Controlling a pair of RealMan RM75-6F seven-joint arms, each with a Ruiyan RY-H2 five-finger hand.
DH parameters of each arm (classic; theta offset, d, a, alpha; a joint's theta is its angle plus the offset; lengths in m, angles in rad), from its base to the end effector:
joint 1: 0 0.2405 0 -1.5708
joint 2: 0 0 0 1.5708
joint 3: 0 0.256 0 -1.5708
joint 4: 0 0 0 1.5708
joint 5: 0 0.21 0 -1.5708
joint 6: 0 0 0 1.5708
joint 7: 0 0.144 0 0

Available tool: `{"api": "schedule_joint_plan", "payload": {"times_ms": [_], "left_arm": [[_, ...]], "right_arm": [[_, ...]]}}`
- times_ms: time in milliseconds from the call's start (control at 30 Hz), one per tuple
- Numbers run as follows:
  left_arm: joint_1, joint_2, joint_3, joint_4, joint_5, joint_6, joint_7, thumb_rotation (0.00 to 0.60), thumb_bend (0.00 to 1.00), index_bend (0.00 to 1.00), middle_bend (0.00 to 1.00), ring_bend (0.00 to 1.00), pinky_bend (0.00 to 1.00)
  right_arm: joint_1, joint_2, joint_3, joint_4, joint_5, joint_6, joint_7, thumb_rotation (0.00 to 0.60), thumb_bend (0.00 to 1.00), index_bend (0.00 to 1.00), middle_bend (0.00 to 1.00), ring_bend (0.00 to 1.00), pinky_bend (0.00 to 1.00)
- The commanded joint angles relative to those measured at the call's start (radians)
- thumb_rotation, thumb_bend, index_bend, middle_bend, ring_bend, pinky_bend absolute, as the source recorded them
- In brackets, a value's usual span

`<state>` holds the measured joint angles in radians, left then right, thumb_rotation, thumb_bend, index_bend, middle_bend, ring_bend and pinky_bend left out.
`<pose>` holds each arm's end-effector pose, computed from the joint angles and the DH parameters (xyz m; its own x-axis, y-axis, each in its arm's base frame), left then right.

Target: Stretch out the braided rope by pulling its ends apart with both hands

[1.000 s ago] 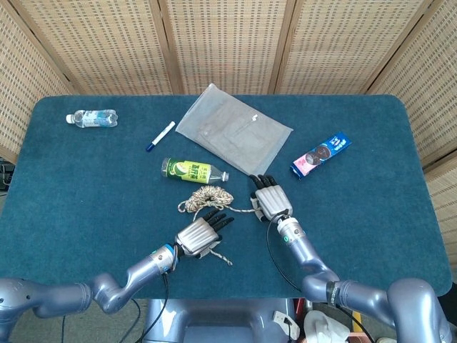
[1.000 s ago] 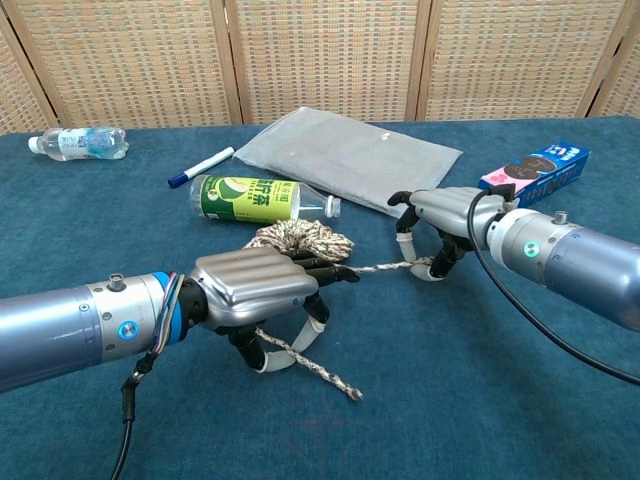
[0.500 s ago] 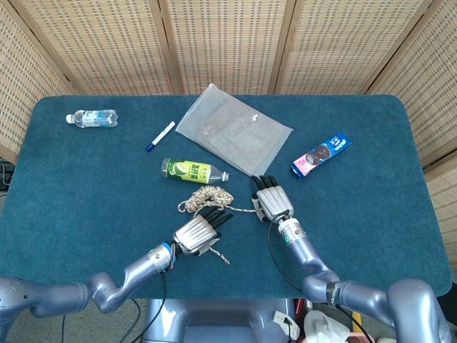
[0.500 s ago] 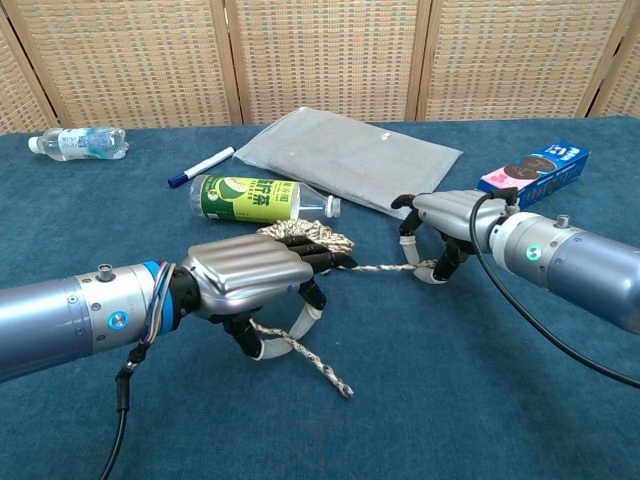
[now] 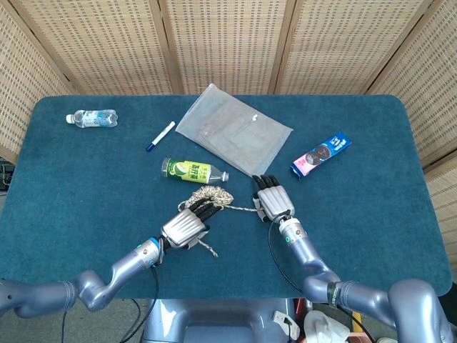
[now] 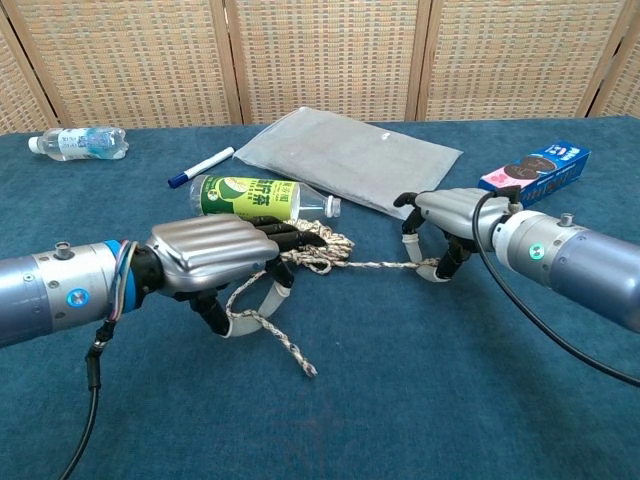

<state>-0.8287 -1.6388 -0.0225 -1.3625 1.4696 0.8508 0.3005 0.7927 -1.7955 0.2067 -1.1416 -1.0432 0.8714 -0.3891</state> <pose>-0.1246 0.3051 -0.0748 0.6946 0.1919 0.6933 0.5632 -0.7447 -0.3581 -0.1571 -0.3659 -0.0774 0.4990 -0.2927 0.8157 -0.8546 -0.3224 0.4071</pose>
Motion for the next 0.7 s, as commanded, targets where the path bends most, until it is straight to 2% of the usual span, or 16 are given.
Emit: {"api": "schedule_joint_plan", "payload": {"times_ms": [33,300,700], "left_arm": [[0.018,0.057,0.013,-0.025,0.018,0.031,-0.007,0.6,0.84,0.8,0.0,0.0,0.0],[0.062,0.201,0.045,-0.034,0.046,0.084,-0.086,0.6,0.84,0.85,0.0,0.0,0.0],[0.12,0.287,0.08,0.067,0.085,0.152,-0.213,0.6,0.84,0.87,0.0,0.0,0.0]], "right_arm": [[-0.002,0.004,0.002,-0.002,0.003,0.003,-0.004,0.6,0.38,0.67,0.04,0.0,0.0],[-0.005,0.024,0.003,-0.016,0.011,0.019,-0.035,0.6,0.38,0.68,0.04,0.0,0.0],[-0.013,0.058,-0.008,-0.043,0.014,0.049,-0.093,0.6,0.38,0.68,0.05,0.0,0.0]]}}
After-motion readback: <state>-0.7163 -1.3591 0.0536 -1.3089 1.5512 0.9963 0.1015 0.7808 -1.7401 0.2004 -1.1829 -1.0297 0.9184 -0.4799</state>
